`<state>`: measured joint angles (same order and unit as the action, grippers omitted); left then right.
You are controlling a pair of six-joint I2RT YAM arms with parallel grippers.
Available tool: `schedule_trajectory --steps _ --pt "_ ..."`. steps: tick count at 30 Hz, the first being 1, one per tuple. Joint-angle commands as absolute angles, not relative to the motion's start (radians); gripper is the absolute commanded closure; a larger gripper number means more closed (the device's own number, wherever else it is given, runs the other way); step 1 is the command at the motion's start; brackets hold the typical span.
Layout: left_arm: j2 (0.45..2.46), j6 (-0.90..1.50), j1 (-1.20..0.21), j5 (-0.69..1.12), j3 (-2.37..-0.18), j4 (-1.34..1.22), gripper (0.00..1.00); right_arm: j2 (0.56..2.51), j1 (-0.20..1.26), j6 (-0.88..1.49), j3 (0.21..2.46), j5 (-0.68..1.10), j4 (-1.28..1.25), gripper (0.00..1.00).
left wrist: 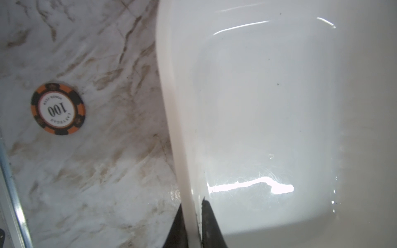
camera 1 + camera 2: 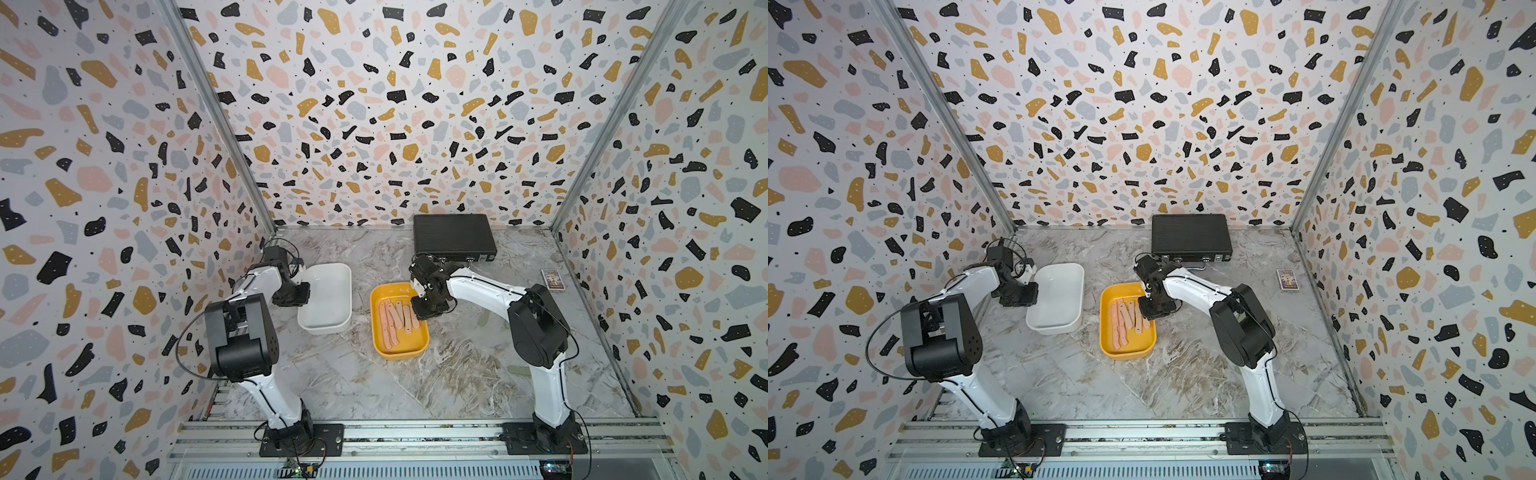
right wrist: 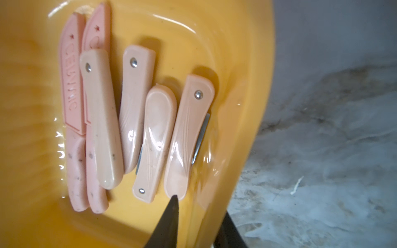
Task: Place the fruit knives into the storage box by color
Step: Move the storage box to the center of the board.
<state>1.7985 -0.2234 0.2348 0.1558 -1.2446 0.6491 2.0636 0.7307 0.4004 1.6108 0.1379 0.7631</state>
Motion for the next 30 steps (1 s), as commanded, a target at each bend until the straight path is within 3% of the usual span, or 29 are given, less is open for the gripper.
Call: schedule_trajectory --steps 1,6,20,30 --pt "1.777 -0.24 0.241 0.167 -1.251 0.655 0.93 2.071 0.733 0.396 1.659 0.12 0.8 0.76" --pt "1.738 -0.254 0.24 0.176 -1.205 0.655 1.0 2.087 0.727 0.39 1.689 0.103 0.813 0.82" --pt "1.616 -0.302 0.239 0.233 -1.107 0.725 1.0 2.191 0.655 0.363 1.856 0.09 0.86 0.9" --pt "1.603 -0.328 0.206 0.288 -1.072 0.788 1.0 2.386 0.596 0.345 2.208 0.083 0.969 0.9"
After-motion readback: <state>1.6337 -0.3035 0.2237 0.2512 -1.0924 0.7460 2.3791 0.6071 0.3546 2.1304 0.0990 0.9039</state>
